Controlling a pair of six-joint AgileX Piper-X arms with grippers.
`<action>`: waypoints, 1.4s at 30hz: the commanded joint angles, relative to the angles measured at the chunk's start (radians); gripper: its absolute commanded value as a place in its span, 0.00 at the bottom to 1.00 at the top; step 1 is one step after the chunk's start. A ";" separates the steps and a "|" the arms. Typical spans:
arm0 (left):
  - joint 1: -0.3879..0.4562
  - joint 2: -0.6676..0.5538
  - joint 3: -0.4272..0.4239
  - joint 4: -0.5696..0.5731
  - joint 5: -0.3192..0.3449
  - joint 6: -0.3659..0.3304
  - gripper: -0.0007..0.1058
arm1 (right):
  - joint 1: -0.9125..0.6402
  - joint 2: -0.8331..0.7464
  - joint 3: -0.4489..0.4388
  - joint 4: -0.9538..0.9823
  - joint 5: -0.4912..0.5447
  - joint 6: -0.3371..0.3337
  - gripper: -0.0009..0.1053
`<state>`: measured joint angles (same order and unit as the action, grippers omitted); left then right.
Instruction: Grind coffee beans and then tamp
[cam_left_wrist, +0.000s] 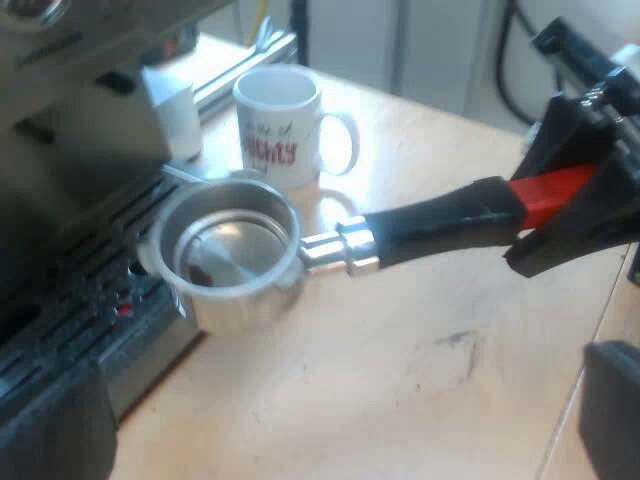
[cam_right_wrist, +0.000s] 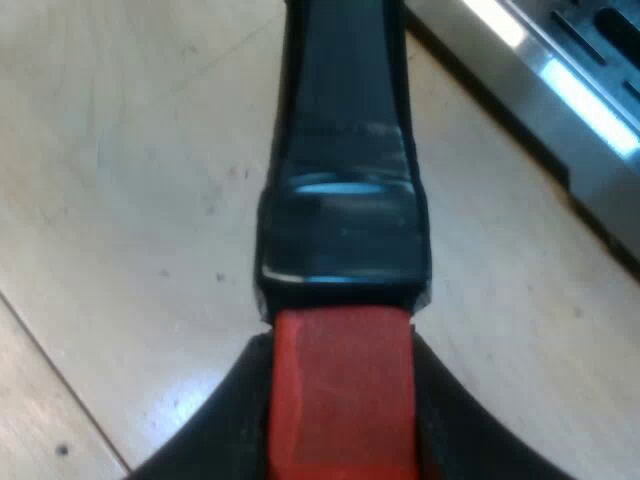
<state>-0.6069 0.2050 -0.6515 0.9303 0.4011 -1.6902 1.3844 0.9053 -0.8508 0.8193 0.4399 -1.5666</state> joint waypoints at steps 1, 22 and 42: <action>-0.003 -0.004 -0.007 0.036 -0.008 -0.014 0.92 | -0.031 -0.013 0.033 -0.045 -0.019 -0.021 0.01; -0.003 0.243 0.021 0.013 -0.022 0.049 0.92 | -0.105 0.003 0.476 -0.580 -0.106 -0.031 0.01; -0.003 0.565 0.056 -0.194 0.097 0.102 0.92 | -0.105 0.188 0.495 -0.708 -0.108 0.030 0.01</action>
<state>-0.6069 0.7732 -0.5944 0.7502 0.4856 -1.5873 1.2838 1.0951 -0.3492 0.1449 0.3184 -1.5405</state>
